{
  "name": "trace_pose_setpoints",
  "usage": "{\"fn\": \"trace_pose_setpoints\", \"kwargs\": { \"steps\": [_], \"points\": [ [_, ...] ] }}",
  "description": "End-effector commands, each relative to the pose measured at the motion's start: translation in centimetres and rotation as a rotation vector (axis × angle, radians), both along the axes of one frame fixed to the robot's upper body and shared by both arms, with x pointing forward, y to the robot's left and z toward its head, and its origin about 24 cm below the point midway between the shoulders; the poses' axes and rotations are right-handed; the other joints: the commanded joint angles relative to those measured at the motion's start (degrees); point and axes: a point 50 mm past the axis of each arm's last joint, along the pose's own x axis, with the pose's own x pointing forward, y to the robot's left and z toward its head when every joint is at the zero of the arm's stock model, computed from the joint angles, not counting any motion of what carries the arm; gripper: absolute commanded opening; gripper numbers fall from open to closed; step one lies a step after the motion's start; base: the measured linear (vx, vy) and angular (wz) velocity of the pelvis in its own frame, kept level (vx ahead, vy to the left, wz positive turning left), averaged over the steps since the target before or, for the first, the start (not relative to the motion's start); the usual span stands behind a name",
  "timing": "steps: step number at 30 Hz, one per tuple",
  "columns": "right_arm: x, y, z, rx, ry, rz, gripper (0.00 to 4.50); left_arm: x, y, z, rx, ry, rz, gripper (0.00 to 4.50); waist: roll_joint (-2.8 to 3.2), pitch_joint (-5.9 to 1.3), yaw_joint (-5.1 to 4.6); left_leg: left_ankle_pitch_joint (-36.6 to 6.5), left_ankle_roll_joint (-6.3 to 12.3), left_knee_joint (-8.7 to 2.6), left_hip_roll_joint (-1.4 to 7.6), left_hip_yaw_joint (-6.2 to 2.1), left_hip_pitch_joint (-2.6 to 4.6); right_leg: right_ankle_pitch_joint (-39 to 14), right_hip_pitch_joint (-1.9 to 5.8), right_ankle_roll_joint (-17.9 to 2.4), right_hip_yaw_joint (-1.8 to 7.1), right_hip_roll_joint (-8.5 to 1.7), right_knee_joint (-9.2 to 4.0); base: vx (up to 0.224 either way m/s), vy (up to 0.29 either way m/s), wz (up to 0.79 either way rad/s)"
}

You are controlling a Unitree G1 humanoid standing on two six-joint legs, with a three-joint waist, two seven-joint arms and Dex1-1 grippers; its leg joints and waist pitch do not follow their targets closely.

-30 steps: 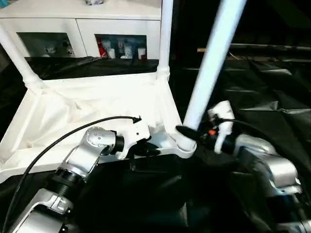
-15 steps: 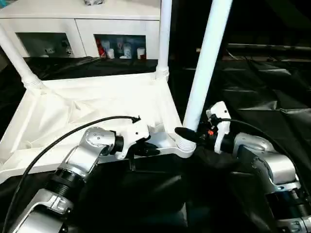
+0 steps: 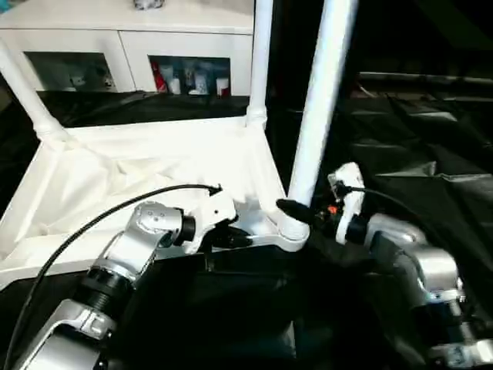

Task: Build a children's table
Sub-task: Insert table leg to table base

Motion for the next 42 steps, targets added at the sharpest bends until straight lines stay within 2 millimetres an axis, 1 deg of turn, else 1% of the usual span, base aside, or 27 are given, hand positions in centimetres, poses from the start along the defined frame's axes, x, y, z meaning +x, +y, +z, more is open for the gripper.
{"fn": "trace_pose_setpoints", "kwargs": {
  "steps": [1,3,4,5,6,9,10,13,17,19,20,22,23,24,25,26,29,30,31,32,35,36,37,38,39,40,42],
  "points": [
    [-0.4,-1.4,-1.7,-0.02,0.053,-0.087,1.91,0.7,0.0,1.2,-0.045,-0.045,0.02,0.0,-0.29,-4.06,0.33,-4.58,2.18,-4.0,2.39,-1.21,0.38,-6.36,3.11,-13.33,2.75,-4.63,-4.09,0.0,0.0,0.0],
    [-0.6,-1.5,-2.1,-0.009,0.057,-0.099,1.91,0.8,0.0,1.2,-0.044,-0.048,0.022,0.0,-0.41,-4.05,0.25,-5.03,2.14,-4.07,2.39,-1.23,0.37,-6.61,3.12,-13.38,2.7,-4.58,-4.18,0.0,0.0,0.0],
    [-1.0,-1.7,-2.7,0.008,0.062,-0.118,1.91,0.9,0.0,1.3,-0.043,-0.052,0.025,0.0,-0.42,-4.06,0.24,-5.18,2.1,-4.08,2.34,-1.22,0.4,-7.06,3.11,-13.29,2.68,-4.5,-4.23,0.0,0.0,0.0],
    [-1.2,-1.8,-3.1,0.019,0.064,-0.135,1.91,1.0,0.1,1.3,-0.042,-0.055,0.028,0.0,-0.07,-4.03,0.32,-5.39,2.01,-4.05,2.35,-1.24,0.44,-7.32,3.02,-13.27,2.71,-4.61,-4.27,0.0,0.0,0.0],
    [-1.3,-1.8,-3.3,0.023,0.064,-0.142,1.91,1.0,0.1,1.3,-0.042,-0.056,0.028,0.0,-0.05,-3.99,0.37,-6.15,1.82,-4.09,2.43,-1.21,0.51,-7.89,2.93,-13.12,2.77,-4.64,-4.5,0.0,0.0,0.0],
    [-1.8,-2.2,-3.9,0.048,0.056,-0.188,1.91,1.2,0.2,1.4,-0.038,-0.066,0.035,0.0,-0.16,-3.95,0.38,-6.88,1.58,-4.29,2.45,-1.32,0.51,-8.63,2.99,-13.07,2.67,-4.62,-4.5,0.0,0.0,0.0],
    [-1.9,-2.4,-4.0,0.051,0.05,-0.201,1.91,1.3,0.2,1.5,-0.036,-0.071,0.037,0.0,0.28,-3.97,0.37,-7.35,1.28,-4.29,2.46,-1.33,0.6,-8.87,2.9,-13.06,2.66,-4.58,-4.63,0.0,0.0,0.0],
    [-2.3,-2.6,-4.4,0.046,0.037,-0.215,1.91,1.5,0.3,1.6,-0.031,-0.078,0.042,0.0,0.22,-3.88,0.49,-8.67,0.93,-4.39,2.45,-1.38,0.62,-9.95,2.93,-12.8,2.72,-4.66,-4.82,0.0,0.0,0.0],
    [-3.1,-2.7,-4.9,0.006,0.003,-0.213,1.91,1.6,0.4,1.6,-0.028,-0.085,0.048,0.0,0.26,-3.9,0.55,-8.86,0.89,-4.46,2.48,-1.47,0.51,-10.04,2.96,-12.56,2.68,-4.63,-4.81,0.0,0.0,0.0],
    [-3.4,-2.6,-5.1,-0.016,-0.011,-0.204,1.91,1.7,0.4,1.6,-0.028,-0.086,0.049,0.0,0.24,-3.88,0.52,-8.83,1.06,-4.47,2.44,-1.47,0.48,-9.79,2.95,-12.65,2.67,-4.59,-4.81,0.0,0.0,0.0],
    [-3.6,-2.6,-5.2,-0.023,-0.018,-0.2,1.91,1.7,0.4,1.6,-0.025,-0.089,0.05,0.0,0.08,-3.87,0.51,-8.83,1.14,-4.51,2.47,-1.5,0.39,-9.92,3.0,-12.59,2.66,-4.65,-4.82,0.0,0.0,0.0],
    [-3.7,-2.5,-5.1,-0.026,-0.024,-0.2,1.91,1.7,0.5,1.5,-0.022,-0.09,0.051,0.0,0.18,-3.82,0.53,-9.06,1.32,-4.54,2.5,-1.5,0.48,-10.24,2.92,-12.59,2.69,-4.63,-4.88,0.0,0.0,0.0],
    [-3.8,-2.3,-5.0,-0.041,-0.039,-0.191,1.91,1.7,0.5,1.5,-0.022,-0.091,0.052,0.0,0.08,-3.84,0.52,-9.08,1.35,-4.53,2.48,-1.49,0.48,-10.37,2.93,-12.54,2.67,-4.6,-4.86,0.0,0.0,0.0],
    [-3.8,-2.3,-4.9,-0.044,-0.041,-0.189,1.91,1.7,0.5,1.5,-0.023,-0.091,0.052,0.0,-0.42,-3.82,0.5,-9.07,1.48,-4.56,2.5,-1.46,0.44,-10.61,2.95,-12.38,2.68,-4.59,-4.89,0.0,0.0,0.0],
    [-3.8,-2.3,-4.9,-0.044,-0.041,-0.189,1.91,1.7,0.5,1.5,-0.023,-0.091,0.052,0.0,-0.08,-3.78,0.57,-8.99,1.47,-4.58,2.5,-1.5,0.45,-11.46,2.89,-12.11,2.7,-4.7,-4.93,0.0,0.0,0.0],
    [-3.8,-2.1,-4.8,-0.068,-0.049,-0.17,1.91,1.7,0.5,1.5,-0.023,-0.089,0.051,0.0,-0.19,-3.75,0.55,-9.09,1.5,-4.59,2.51,-1.5,0.45,-11.76,2.87,-12.03,2.7,-4.68,-4.94,0.0,0.0,0.0],
    [-3.4,-1.6,-4.6,-0.128,-0.054,-0.123,1.91,1.6,0.6,1.4,-0.012,-0.088,0.042,0.0,-0.12,-3.74,0.52,-8.82,1.34,-4.62,2.51,-1.52,0.47,-12.35,2.81,-11.63,2.68,-4.62,-4.97,0.0,0.0,0.0],
    [-3.2,-1.3,-4.5,-0.147,-0.053,-0.103,1.91,1.5,0.6,1.3,-0.007,-0.088,0.039,0.0,-0.46,-3.65,0.5,-8.93,1.3,-4.62,2.47,-1.52,0.43,-12.93,2.8,-11.39,2.68,-4.59,-4.94,0.0,0.0,0.0],
    [-3.1,-1.2,-4.5,-0.157,-0.053,-0.09,1.91,1.5,0.6,1.3,-0.005,-0.088,0.038,0.0,-0.34,-3.63,0.49,-9.0,1.29,-4.67,2.45,-1.5,0.42,-13.3,2.8,-11.25,2.69,-4.62,-5.0,0.0,0.0,0.0],
    [-3.0,-1.2,-4.5,-0.165,-0.052,-0.082,1.91,1.4,0.6,1.2,-0.003,-0.089,0.037,0.0,-0.5,-3.57,0.45,-9.49,1.27,-4.67,2.46,-1.51,0.45,-14.55,2.68,-10.89,2.73,-4.68,-5.14,0.0,0.0,0.0],
    [-3.0,-1.1,-4.4,-0.175,-0.05,-0.066,1.91,1.4,0.6,1.2,-0.001,-0.09,0.036,0.0,-0.53,-3.53,0.36,-10.68,0.89,-4.77,2.53,-1.56,0.53,-16.64,2.56,-10.15,2.78,-4.73,-5.42,0.0,0.0,0.0],
    [-2.8,-0.9,-4.3,-0.184,-0.042,-0.039,1.91,1.3,0.5,1.1,0.001,-0.09,0.034,0.0,-1.21,-3.52,0.42,-10.48,1.08,-4.8,2.56,-1.62,0.48,-17.19,2.61,-9.92,2.78,-4.82,-5.28,0.0,0.0,0.0],
    [-2.8,-0.9,-4.3,-0.184,-0.042,-0.039,1.91,1.3,0.5,1.1,0.001,-0.09,0.034,0.0,-0.93,-3.49,0.3,-10.29,1.1,-4.84,2.62,-1.58,0.5,-16.97,2.47,-9.92,2.77,-4.72,-5.37,0.0,0.0,0.0],
    [-2.7,-0.7,-4.0,-0.198,-0.031,0.003,1.91,1.2,0.5,1.0,0.004,-0.089,0.028,0.0,-1.49,-3.49,0.19,-10.39,1.22,-4.79,2.59,-1.47,0.47,-16.98,2.46,-9.8,2.77,-4.66,-5.45,0.0,0.0,0.0],
    [-2.7,-0.7,-4.0,-0.202,-0.026,0.019,1.91,1.1,0.4,1.0,0.004,-0.088,0.026,0.0,-1.27,-3.53,0.29,-10.16,1.22,-4.82,2.6,-1.59,0.47,-17.0,2.59,-9.78,2.76,-4.76,-5.31,0.0,0.0,0.0],
    [-2.7,-0.7,-3.8,-0.207,-0.015,0.047,1.91,1.1,0.4,0.9,0.004,-0.086,0.022,0.0,-1.5,-3.48,0.18,-10.26,1.33,-4.8,2.59,-1.52,0.47,-17.04,2.53,-9.74,2.76,-4.66,-5.36,0.0,0.0,0.0],
    [-2.8,-0.7,-3.7,-0.215,0.022,0.118,1.91,0.9,0.2,0.9,0.006,-0.078,0.007,0.0,-1.33,-3.54,0.29,-9.83,1.55,-4.67,2.59,-1.48,0.51,-16.3,2.51,-9.88,2.85,-4.69,-5.29,0.0,0.0,0.0]
  ]
}}
